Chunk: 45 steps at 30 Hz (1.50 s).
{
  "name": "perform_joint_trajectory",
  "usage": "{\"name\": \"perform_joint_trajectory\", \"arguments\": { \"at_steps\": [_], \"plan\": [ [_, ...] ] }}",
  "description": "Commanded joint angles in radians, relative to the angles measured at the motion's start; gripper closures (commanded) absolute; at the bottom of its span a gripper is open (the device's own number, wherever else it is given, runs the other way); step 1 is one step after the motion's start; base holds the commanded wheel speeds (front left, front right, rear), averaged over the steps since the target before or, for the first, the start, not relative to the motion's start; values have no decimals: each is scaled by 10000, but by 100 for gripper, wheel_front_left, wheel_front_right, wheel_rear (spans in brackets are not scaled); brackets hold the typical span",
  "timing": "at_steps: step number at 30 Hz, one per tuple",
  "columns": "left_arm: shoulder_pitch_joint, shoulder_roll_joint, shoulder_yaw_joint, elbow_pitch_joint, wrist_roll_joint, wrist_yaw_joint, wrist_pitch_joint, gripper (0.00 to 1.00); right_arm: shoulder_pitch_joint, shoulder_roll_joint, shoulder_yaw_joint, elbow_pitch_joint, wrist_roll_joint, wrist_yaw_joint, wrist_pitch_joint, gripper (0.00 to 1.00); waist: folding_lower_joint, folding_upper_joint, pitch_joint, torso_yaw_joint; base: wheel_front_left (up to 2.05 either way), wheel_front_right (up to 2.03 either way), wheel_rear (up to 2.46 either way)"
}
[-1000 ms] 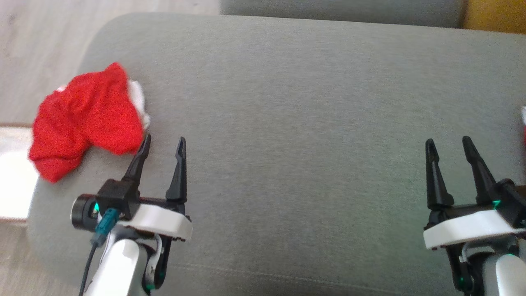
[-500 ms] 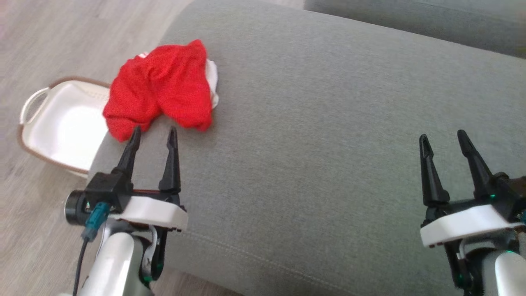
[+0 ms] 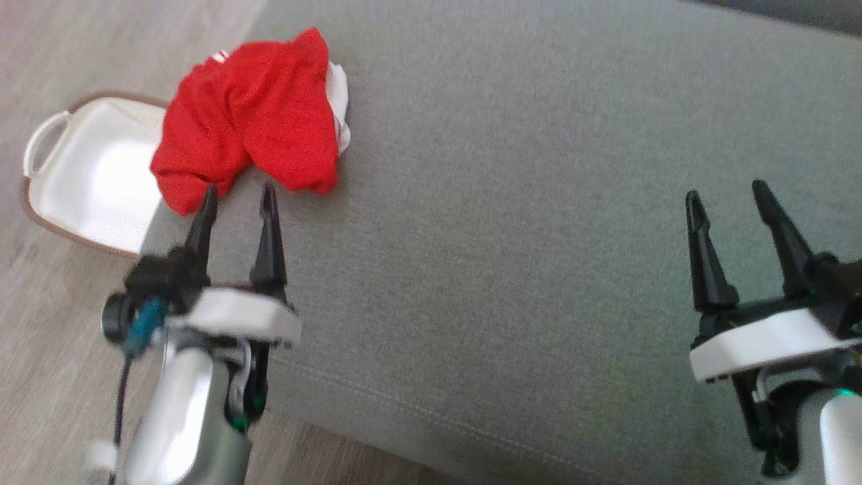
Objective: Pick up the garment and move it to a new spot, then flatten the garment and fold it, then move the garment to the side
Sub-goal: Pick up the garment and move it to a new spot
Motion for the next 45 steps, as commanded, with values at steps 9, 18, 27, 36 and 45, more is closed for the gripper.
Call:
{"name": "perform_joint_trajectory", "arguments": {
  "at_steps": [9, 18, 27, 36, 45],
  "plan": [
    [-3385, 234, 809, 3548, -893, -743, 327, 0, -1011, -555, 178, -1374, -283, 39, 831, 0, 0, 0, 2058, -282, 0, 0, 0],
    [-5746, 915, 912, 7615, -1364, -1538, 1112, 0, -1334, -763, 234, -1569, -248, 39, 1041, 0, 0, 0, 2629, -546, 0, 0, 0],
    [-6760, 1348, 730, 8570, -1214, -1522, 213, 100, -1355, -577, 89, -1325, -157, 39, 765, 0, 0, 0, 2314, -681, 0, 0, 0],
    [-5507, 1598, 802, 5431, -571, -944, -54, 100, -1144, -282, 92, -659, -4, 39, 30, 0, 0, 0, 952, -946, 0, 0, 0],
    [-2874, 1372, 255, 1198, -145, -631, 511, 100, -725, -64, 134, -178, 365, 39, -584, 0, 0, 0, -40, -1621, 0, 0, 0]
  ]
}}
